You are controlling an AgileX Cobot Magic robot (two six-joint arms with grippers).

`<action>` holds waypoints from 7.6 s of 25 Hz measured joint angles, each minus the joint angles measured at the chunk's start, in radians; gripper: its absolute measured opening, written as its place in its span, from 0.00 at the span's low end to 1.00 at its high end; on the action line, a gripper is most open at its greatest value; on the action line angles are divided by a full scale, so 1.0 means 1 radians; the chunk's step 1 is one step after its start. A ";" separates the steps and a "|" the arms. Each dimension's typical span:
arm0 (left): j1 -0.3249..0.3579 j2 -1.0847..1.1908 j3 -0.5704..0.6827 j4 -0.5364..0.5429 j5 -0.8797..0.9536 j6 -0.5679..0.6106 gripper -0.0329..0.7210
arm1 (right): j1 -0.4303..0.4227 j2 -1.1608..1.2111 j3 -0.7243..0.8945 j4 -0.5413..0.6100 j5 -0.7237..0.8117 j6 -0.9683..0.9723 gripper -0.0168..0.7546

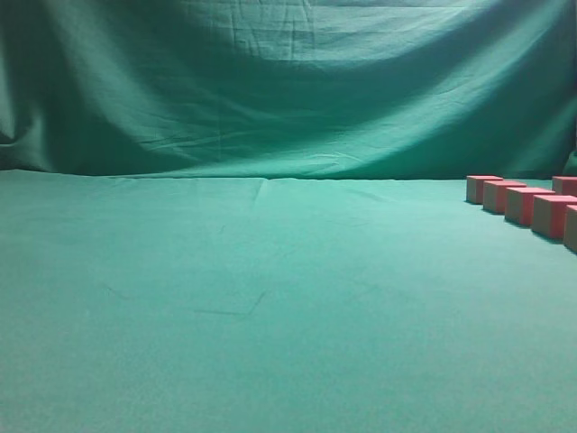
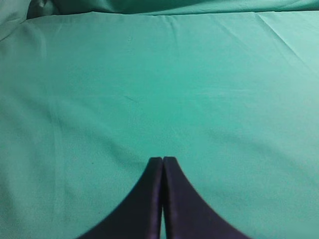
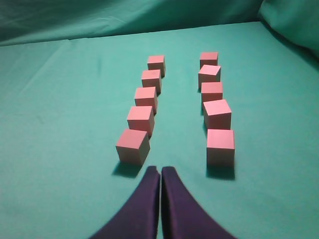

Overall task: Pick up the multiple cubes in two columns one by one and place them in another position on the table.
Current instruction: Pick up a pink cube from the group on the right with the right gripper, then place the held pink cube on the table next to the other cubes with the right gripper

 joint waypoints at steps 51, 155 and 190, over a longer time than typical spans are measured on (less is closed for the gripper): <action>0.000 0.000 0.000 0.000 0.000 0.000 0.04 | 0.000 0.000 -0.102 0.142 -0.527 0.001 0.02; 0.000 0.000 0.000 0.000 0.000 0.000 0.04 | 0.250 1.694 -0.881 -0.347 0.146 0.575 0.47; 0.000 0.000 0.000 0.000 0.000 0.000 0.04 | 0.286 1.846 -1.525 0.340 0.636 -0.415 0.36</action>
